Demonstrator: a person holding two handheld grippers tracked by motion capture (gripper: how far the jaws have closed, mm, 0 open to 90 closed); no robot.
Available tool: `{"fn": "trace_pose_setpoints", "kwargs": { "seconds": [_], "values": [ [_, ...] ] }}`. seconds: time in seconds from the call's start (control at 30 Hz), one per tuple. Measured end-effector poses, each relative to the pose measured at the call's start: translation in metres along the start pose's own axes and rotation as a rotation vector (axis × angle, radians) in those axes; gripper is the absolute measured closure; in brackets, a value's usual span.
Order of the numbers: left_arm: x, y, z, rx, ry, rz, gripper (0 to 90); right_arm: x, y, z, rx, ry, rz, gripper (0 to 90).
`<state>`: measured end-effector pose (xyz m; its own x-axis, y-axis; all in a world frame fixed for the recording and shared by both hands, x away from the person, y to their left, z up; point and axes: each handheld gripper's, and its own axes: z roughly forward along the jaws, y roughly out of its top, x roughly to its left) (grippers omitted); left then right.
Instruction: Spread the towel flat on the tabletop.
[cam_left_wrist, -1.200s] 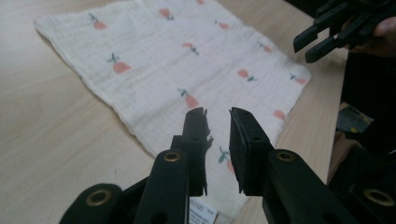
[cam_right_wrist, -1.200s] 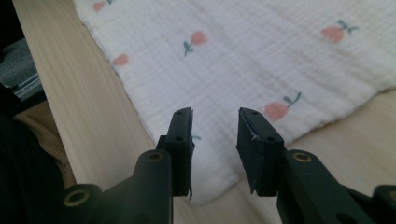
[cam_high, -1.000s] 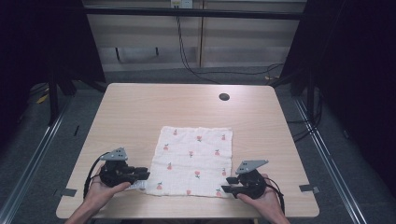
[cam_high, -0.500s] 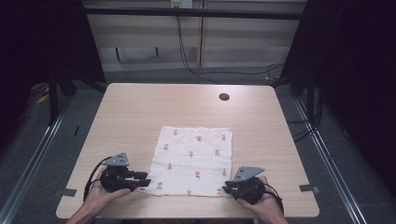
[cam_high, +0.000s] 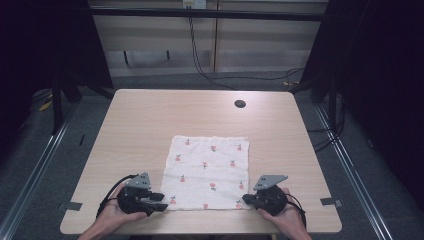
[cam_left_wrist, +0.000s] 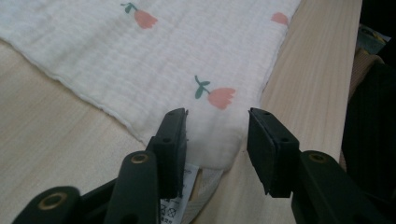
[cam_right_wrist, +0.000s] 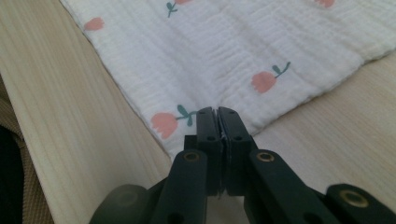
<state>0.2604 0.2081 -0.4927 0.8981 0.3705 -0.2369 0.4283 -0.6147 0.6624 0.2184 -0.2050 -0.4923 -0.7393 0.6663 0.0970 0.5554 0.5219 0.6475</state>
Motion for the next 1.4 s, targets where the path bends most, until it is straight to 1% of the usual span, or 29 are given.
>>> {"fn": "trace_pose_setpoints", "kwargs": {
  "seconds": [0.03, 0.07, 0.17, 0.2, 0.23, 0.27, 0.3, 0.33, 0.37, 0.5, 0.53, 0.6, 0.63, 0.7, 0.77, 0.83, 0.9, 0.93, 0.97, 1.0, 1.07, 1.13, 1.17, 1.2, 1.23, 1.27, 1.3, 1.33, 1.4],
  "values": [
    [-0.001, -0.001, 0.000, -0.005, 0.006, 0.002, 57.0, 0.000, 0.000, 0.000, 0.000, 0.003, 0.006, 88.1],
    [-0.002, -0.002, -0.001, 0.005, 0.009, 0.013, 57.2, -0.001, 0.000, -0.001, 0.002, 0.004, 0.008, 88.1],
    [-0.005, -0.004, -0.001, 0.006, 0.013, 0.042, 68.8, -0.001, -0.001, -0.003, 0.012, 0.012, 0.023, 88.3],
    [-0.007, -0.003, 0.000, 0.018, 0.001, 0.059, 77.1, -0.001, -0.002, -0.003, 0.007, 0.019, 0.030, 88.4],
    [-0.008, -0.003, 0.002, 0.013, -0.009, 0.070, 82.7, -0.001, -0.002, -0.003, 0.008, 0.023, 0.034, 88.4],
    [-0.008, -0.002, 0.002, 0.026, -0.016, 0.053, 84.3, -0.001, -0.002, -0.003, 0.011, 0.023, 0.037, 88.4],
    [-0.008, -0.002, 0.002, 0.026, -0.016, 0.053, 85.5, -0.001, -0.002, -0.004, 0.013, 0.027, 0.037, 88.5],
    [-0.005, -0.003, 0.002, 0.013, -0.032, 0.022, 86.1, 0.000, -0.002, -0.004, 0.015, 0.029, 0.041, 88.5],
    [-0.005, -0.003, 0.001, 0.019, -0.034, 0.012, 86.6, 0.000, -0.002, -0.004, 0.018, 0.031, 0.040, 88.5],
    [-0.009, -0.004, 0.000, 0.028, -0.066, -0.005, 87.2, 0.002, -0.002, -0.005, 0.026, 0.041, 0.039, 88.6],
    [-0.010, -0.003, 0.000, 0.028, -0.065, -0.010, 87.3, 0.002, -0.003, -0.005, 0.023, 0.043, 0.031, 88.6],
    [-0.015, -0.002, -0.002, 0.047, -0.043, 0.006, 87.3, 0.004, -0.006, -0.007, 0.024, 0.055, 0.047, 88.6],
    [-0.015, -0.001, -0.004, 0.032, -0.069, -0.013, 87.2, 0.005, -0.008, -0.010, 0.031, 0.054, 0.042, 88.6],
    [-0.017, -0.001, -0.007, 0.017, -0.076, -0.010, 87.3, 0.009, -0.011, -0.013, 0.032, 0.056, 0.039, 88.7],
    [-0.020, -0.003, -0.007, 0.019, -0.079, -0.006, 87.3, 0.013, -0.013, -0.014, 0.021, 0.060, 0.039, 88.7],
    [-0.023, -0.003, -0.007, 0.036, -0.056, 0.004, 87.2, 0.015, -0.015, -0.014, 0.016, 0.066, 0.033, 88.7],
    [-0.023, -0.004, -0.006, 0.042, -0.081, 0.010, 87.2, 0.017, -0.016, -0.017, 0.013, 0.060, 0.028, 88.7],
    [-0.025, -0.004, -0.007, 0.051, -0.058, 0.007, 87.2, 0.018, -0.017, -0.019, 0.009, 0.069, 0.029, 88.7],
    [-0.025, -0.007, -0.007, 0.037, -0.091, -0.008, 87.2, 0.019, -0.018, -0.020, 0.009, 0.073, 0.031, 88.7],
    [-0.026, -0.010, -0.008, 0.044, -0.100, -0.006, 87.2, 0.020, -0.019, -0.020, 0.013, 0.080, 0.029, 88.7],
    [-0.025, -0.012, -0.009, 0.046, -0.089, -0.021, 87.1, 0.023, -0.021, -0.019, 0.027, 0.079, 0.022, 88.6],
    [-0.024, -0.011, -0.011, 0.027, -0.122, -0.024, 87.0, 0.023, -0.020, -0.020, 0.022, 0.089, 0.018, 88.1],
    [-0.024, -0.011, -0.012, 0.032, -0.131, -0.022, 87.0, 0.023, -0.020, -0.020, 0.022, 0.098, 0.019, 86.3],
    [-0.024, -0.011, -0.012, 0.020, -0.132, -0.030, 86.8, 0.023, -0.021, -0.020, 0.020, 0.100, 0.015, 82.2],
    [-0.023, -0.011, -0.012, 0.032, -0.148, -0.025, 86.5, 0.024, -0.021, -0.020, 0.016, 0.095, 0.020, 76.6],
    [-0.023, -0.011, -0.011, 0.027, -0.155, -0.023, 86.0, 0.024, -0.021, -0.022, 0.006, 0.082, 0.033, 71.2],
    [-0.023, -0.011, -0.011, 0.019, -0.165, -0.024, 84.8, 0.023, -0.020, -0.022, -0.015, 0.088, 0.041, 65.3],
    [-0.022, -0.010, -0.012, 0.003, -0.165, -0.027, 82.2, 0.022, -0.020, -0.024, -0.029, 0.077, 0.049, 62.5],
    [-0.021, -0.007, -0.014, -0.035, -0.160, -0.037, 70.9, 0.020, -0.018, -0.027, -0.062, 0.072, 0.057, 59.8]
  ]
}}
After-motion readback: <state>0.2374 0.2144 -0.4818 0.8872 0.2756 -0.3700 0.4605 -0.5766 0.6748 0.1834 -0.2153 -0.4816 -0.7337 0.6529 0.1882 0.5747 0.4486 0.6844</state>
